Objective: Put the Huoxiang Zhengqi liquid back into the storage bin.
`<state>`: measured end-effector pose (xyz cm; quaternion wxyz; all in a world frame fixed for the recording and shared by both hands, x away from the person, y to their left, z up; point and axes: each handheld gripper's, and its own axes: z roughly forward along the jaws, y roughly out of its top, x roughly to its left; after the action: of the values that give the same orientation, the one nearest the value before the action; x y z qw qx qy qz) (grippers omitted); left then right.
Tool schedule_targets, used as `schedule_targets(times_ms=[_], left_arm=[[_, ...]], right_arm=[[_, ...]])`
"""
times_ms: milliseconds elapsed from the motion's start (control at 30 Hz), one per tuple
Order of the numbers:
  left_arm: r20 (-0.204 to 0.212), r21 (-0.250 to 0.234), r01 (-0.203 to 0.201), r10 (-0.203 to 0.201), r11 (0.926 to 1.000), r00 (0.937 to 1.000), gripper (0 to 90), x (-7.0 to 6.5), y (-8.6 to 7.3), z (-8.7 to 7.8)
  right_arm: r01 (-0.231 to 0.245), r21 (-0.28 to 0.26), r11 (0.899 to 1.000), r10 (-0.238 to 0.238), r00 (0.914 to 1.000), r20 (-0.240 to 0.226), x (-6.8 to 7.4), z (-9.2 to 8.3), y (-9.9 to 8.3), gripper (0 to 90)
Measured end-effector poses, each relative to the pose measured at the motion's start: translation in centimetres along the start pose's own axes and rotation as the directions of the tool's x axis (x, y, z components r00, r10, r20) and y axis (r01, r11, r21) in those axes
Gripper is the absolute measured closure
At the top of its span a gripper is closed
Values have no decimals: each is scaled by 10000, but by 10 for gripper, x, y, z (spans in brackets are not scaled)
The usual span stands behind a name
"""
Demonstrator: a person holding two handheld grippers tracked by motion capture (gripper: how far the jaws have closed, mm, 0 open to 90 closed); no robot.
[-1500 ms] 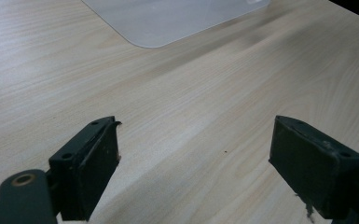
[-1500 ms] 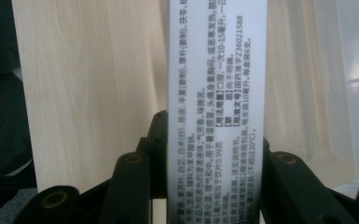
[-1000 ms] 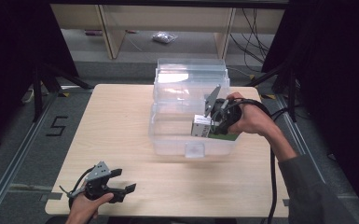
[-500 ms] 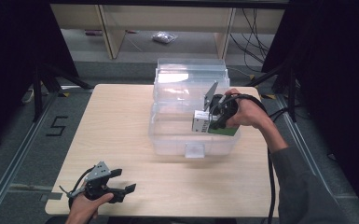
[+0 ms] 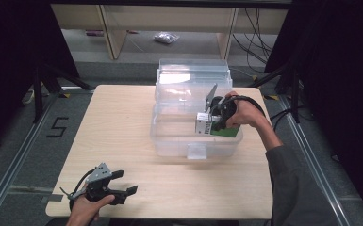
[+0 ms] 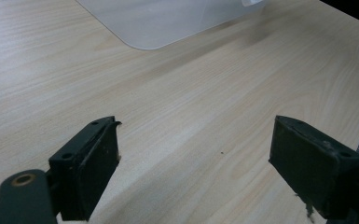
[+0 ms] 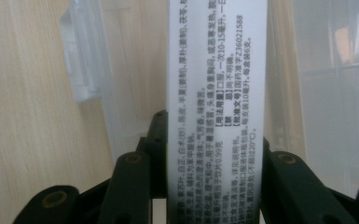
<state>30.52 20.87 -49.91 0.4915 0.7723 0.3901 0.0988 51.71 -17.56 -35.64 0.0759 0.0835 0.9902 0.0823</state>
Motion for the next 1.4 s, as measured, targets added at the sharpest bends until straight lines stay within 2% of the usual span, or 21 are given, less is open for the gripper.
schedule_targets(times_ms=[67, 100, 133, 167, 233, 333, 400, 600, 633, 667, 733, 833, 867, 1000, 1033, 1067, 1133, 1200, 1233, 1367, 1400], left_arm=[[93, 47, -49, 49, 10000, 9999, 149, 1, 0, 0], [10, -28, -23, 23, 10000, 10000, 149, 0, 0, 0], [16, -34, -17, 17, 10000, 10000, 149, 0, 0, 0], [93, 3, -29, 29, 10000, 10000, 149, 1, 0, 0], [91, -9, -35, 35, 10000, 10000, 149, 1, 0, 0], [90, -3, -40, 40, 10000, 10000, 149, 1, 0, 0], [7, -17, -29, 29, 10000, 10000, 149, 0, 0, 0], [3, -9, -32, 32, 10000, 10000, 149, 1, 0, 0], [75, 115, -44, 43, 9999, 10000, 149, 1, 0, 0], [68, 110, -42, 41, 9999, 10000, 149, 1, 0, 0], [34, 133, -70, 70, 9999, 10000, 149, 1, 1, -1], [24, 46, -22, 21, 10000, 10000, 149, 1, 0, 0], [-22, -69, -9, 9, 10000, 10000, 149, 0, 0, 0], [62, 102, -34, 34, 9999, 10000, 149, 1, 0, 0], [69, 108, -39, 39, 9999, 10000, 149, 1, 0, 0], [65, 99, -36, 35, 9999, 10000, 149, 1, 0, 0], [65, 88, -24, 24, 10000, 10000, 149, 1, 0, 0], [62, 99, -25, 24, 9999, 10000, 149, 1, 0, 0], [64, 98, -23, 23, 9999, 10000, 149, 1, 0, 0], [-8, 42, -29, 29, 10000, 10000, 149, 1, 0, -1], [-8, 3, 5, -5, 10000, 10000, 149, 0, 0, 0]], right_arm=[[88, -39, 10000, -88, 10000, 40, -1, 1, 0, 650], [-59, 49, 10000, 59, 10000, -54, -1, 2, 0, 650], [250, -40, 9997, -250, 9996, -112, -4, 4, 0, 650], [282, -64, 9996, -282, 9995, -112, -5, 6, -1, 650], [-32, 119, 9999, 32, 10000, -81, -4, 7, 0, 650], [-79, 74, 9999, 80, 9998, -197, -5, 12, -2, 650], [68, -81, 9999, -71, 9994, -324, -6, 16, -4, 650], [0, 179, 9998, 7, 9990, -444, -8, 24, -9, 649], [233, 104, 9997, -228, 9990, -394, -8, 26, -8, 649], [-26, 264, 9996, 37, 9991, -415, -7, 26, -9, 649], [85, 77, 9999, -82, 9989, -452, -9, 29, -10, 649], [-456, 385, 9982, 474, 9977, -476, -5, 30, -11, 648], [-280, 348, 9990, 297, 9983, -505, -6, 32, -11, 648], [-203, 303, 9993, 221, 9979, -604, -6, 37, -13, 648], [172, 223, 9996, -155, 9972, -726, -8, 40, -14, 648], [172, 223, 9996, -155, 9972, -726, -8, 40, -14, 648], [-279, 450, 9986, 309, 9972, -675, -6, 41, -14, 647], [246, 106, 9996, -238, 9974, -687, -9, 43, -14, 647], [83, 169, 9998, -71, 9975, -700, -8, 43, -14, 647], [120, 135, 9998, -110, 9972, -739, -9, 46, -13, 647], [579, 15, 9983, -576, 9951, -806, -12, 48, -12, 646]])
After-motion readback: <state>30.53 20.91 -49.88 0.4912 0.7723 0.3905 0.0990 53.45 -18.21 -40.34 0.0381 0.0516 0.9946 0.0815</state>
